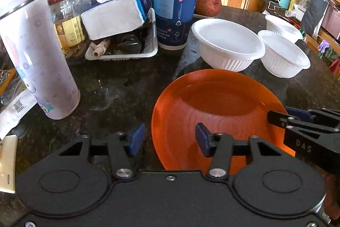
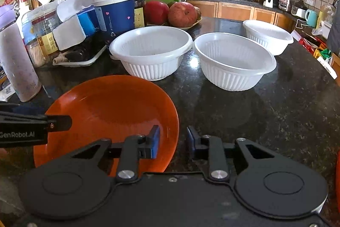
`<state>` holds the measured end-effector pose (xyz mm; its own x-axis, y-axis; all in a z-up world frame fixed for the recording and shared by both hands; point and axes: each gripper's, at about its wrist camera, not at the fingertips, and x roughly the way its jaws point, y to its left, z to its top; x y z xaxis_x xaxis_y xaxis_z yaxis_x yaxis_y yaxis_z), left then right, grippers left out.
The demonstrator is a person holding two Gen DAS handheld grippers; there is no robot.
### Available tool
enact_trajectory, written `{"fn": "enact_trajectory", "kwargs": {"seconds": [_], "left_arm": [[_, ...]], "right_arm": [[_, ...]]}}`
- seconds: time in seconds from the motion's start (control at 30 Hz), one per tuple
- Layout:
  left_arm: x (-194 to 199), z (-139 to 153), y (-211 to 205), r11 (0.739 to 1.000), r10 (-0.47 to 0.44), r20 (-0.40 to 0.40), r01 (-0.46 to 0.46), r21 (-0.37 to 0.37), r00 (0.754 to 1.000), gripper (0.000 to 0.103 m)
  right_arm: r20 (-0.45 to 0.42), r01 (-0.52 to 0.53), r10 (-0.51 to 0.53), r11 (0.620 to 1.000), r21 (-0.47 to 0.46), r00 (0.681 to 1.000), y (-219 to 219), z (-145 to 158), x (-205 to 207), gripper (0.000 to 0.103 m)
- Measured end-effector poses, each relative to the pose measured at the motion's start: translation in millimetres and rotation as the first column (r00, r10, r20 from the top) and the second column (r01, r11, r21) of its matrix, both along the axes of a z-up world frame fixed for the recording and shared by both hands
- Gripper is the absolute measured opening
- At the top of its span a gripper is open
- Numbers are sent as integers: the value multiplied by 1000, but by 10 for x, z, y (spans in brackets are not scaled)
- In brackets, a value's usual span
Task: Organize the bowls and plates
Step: 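Move both tools to the orange plate rim and close the left tool on it, then lift the orange plate with the left tool and carry it toward the green plate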
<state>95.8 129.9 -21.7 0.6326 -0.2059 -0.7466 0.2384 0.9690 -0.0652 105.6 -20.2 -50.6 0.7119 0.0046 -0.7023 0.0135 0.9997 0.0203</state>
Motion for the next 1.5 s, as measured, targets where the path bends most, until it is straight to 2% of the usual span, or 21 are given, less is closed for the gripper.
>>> {"fn": "enact_trajectory", "kwargs": {"seconds": [0.23, 0.33, 0.67, 0.97, 1.5], "left_arm": [[11, -35, 62, 1000, 12, -29, -12, -14, 1000, 48], [-10, -32, 66, 1000, 3, -28, -3, -18, 1000, 38], [-52, -20, 31, 1000, -1, -18, 1, -10, 1000, 36], [-77, -14, 37, 1000, 2, -21, -3, -9, 1000, 21], [-150, 37, 4, 1000, 1, -18, -1, -5, 1000, 21]], "right_arm": [[1, -2, 2, 1000, 8, 1000, -14, -7, -11, 23], [2, -1, 1, 1000, 8, 1000, -8, -9, -15, 22], [2, 4, -4, 1000, 4, 1000, 1, 2, -35, 19], [-1, 30, -30, 1000, 2, 1000, -15, 12, -82, 18], [19, 41, -41, 999, -8, 999, -27, 70, -186, 18]]}}
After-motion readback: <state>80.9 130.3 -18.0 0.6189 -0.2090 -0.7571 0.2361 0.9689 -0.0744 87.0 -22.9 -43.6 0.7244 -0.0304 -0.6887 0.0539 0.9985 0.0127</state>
